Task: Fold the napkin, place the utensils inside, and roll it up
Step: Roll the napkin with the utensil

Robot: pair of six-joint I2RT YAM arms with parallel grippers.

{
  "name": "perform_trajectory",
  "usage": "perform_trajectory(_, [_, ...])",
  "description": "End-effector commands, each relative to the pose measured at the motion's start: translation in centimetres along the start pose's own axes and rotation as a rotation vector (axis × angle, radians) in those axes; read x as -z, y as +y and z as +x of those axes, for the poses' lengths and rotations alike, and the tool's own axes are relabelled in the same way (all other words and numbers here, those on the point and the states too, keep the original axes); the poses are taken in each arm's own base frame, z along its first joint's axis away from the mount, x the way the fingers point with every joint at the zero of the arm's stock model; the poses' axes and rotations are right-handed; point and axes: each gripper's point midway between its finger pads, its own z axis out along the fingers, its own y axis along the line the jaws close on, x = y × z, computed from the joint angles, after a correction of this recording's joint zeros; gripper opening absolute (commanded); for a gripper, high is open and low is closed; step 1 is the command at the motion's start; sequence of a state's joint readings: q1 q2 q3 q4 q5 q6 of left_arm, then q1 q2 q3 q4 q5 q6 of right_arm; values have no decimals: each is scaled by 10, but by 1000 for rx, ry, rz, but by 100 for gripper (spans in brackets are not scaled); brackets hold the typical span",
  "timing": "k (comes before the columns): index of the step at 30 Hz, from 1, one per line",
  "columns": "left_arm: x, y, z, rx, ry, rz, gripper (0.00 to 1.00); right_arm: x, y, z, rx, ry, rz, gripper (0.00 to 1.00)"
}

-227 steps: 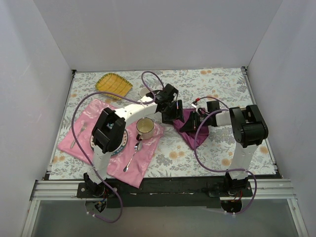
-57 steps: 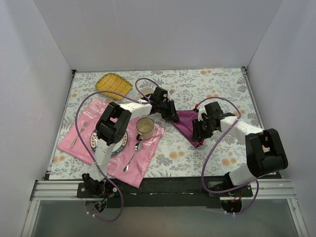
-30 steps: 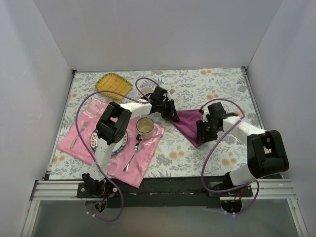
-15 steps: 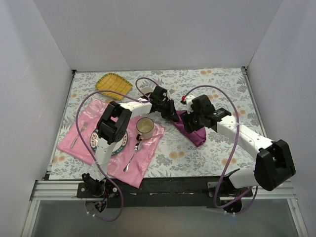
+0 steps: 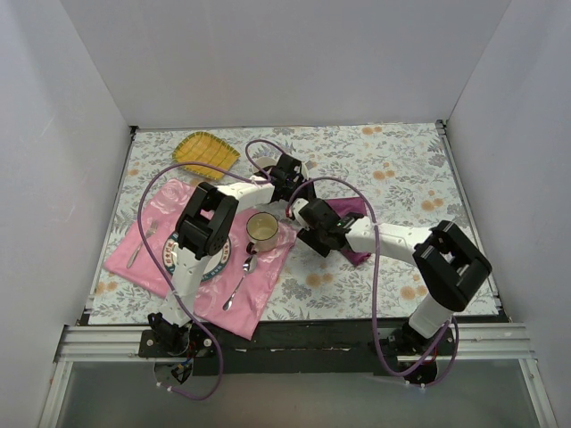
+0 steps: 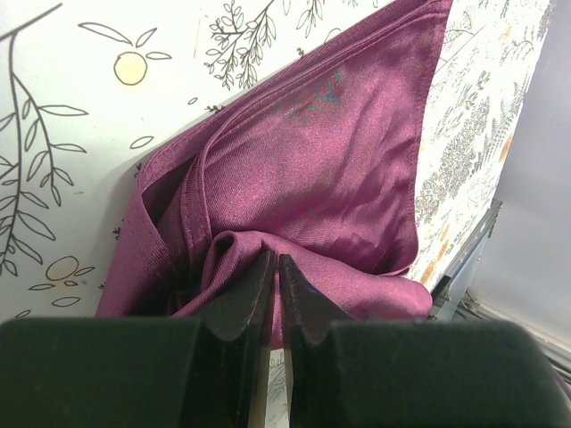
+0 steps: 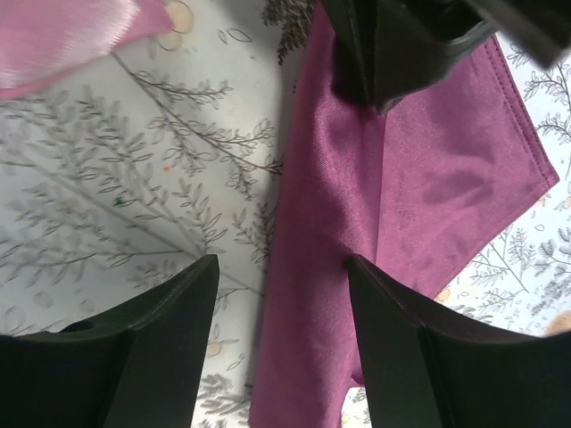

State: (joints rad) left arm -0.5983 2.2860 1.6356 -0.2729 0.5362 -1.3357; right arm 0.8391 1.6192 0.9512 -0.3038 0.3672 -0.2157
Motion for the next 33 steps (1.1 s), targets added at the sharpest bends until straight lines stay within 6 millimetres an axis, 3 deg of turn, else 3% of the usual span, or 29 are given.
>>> perform_trajectory(1, [-12,58,22,58,62,-168,8,-14,-18,10,63,37,137,67])
perform_trajectory(10, [-13,59,20,53,78,-149,7,-34,-18,44,83,132,181,64])
perform_trajectory(14, [-12,58,18,44,81,-145,7,-38,-21,47,48,136,173,61])
perform_trajectory(20, [-10,55,14,39,88,-127,7,-43,-17,49,3,127,105,44])
perform_trajectory(21, [-9,52,11,35,85,-124,7,-43,-14,49,1,128,81,35])
perform_trajectory(23, [-8,49,7,18,80,-122,7,-46,-5,46,-15,120,19,28])
perform_trajectory(24, [-6,47,6,19,82,-126,7,-46,-3,46,-19,121,2,20])
perform_trajectory(27, [0,34,-9,-13,61,-126,9,-47,7,45,-68,126,-83,6])
perform_trajectory(31, [15,6,-40,-45,-1,-109,19,-42,19,43,-182,125,-222,1])
perform_trajectory(33, [27,-13,-62,-58,-50,-94,29,-38,26,42,-234,116,-300,1])
